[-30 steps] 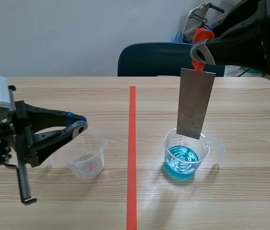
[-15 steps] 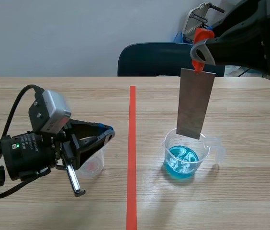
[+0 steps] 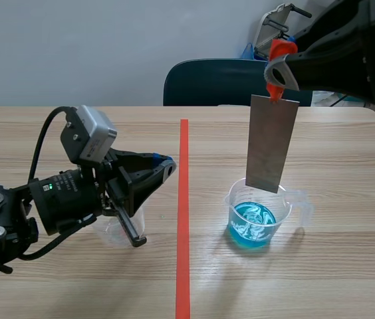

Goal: Do the redox reaction experiment

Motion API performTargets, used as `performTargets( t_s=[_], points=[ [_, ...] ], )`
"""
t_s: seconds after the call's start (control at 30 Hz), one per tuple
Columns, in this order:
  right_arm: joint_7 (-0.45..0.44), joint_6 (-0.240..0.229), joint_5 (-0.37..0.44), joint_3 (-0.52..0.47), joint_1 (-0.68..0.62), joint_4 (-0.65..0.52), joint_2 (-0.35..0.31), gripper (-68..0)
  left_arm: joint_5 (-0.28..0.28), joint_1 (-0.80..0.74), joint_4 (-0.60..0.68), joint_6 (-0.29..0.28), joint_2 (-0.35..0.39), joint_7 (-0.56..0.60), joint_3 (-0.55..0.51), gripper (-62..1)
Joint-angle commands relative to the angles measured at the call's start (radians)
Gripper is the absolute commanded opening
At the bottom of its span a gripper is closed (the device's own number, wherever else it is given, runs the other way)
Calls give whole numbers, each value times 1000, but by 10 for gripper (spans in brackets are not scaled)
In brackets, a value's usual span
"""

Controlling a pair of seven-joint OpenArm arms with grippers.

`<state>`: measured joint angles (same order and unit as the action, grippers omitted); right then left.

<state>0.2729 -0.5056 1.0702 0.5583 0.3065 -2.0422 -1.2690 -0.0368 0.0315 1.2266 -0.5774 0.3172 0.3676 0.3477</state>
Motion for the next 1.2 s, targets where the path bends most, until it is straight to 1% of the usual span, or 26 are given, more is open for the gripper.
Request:
performTargets(
  t_s=[0.0,0.1,0.27,0.33,0.5,0.73,1.17],
  points=[
    [-14,3,8,-18,20,-10,1,-669,-13,15,24,-1,-20,-10,13,-577],
    [-14,3,8,-18,20,-10,1,-669,-13,32,24,-1,-32,-25,45,-577],
    [-14,3,8,-18,20,-10,1,-669,-17,55,24,15,-37,-27,105,-577],
    [-14,3,8,-18,20,-10,1,-669,-28,58,24,30,-37,-28,126,-577],
    [-14,3,8,-18,20,-10,1,-669,-31,64,24,65,-45,-29,161,-577],
    [-14,3,8,-18,20,-10,1,-669,-32,66,24,74,-70,-54,170,-577],
    [-14,3,8,-18,20,-10,1,-669,-35,66,24,73,-64,-43,170,-577]
  ],
)
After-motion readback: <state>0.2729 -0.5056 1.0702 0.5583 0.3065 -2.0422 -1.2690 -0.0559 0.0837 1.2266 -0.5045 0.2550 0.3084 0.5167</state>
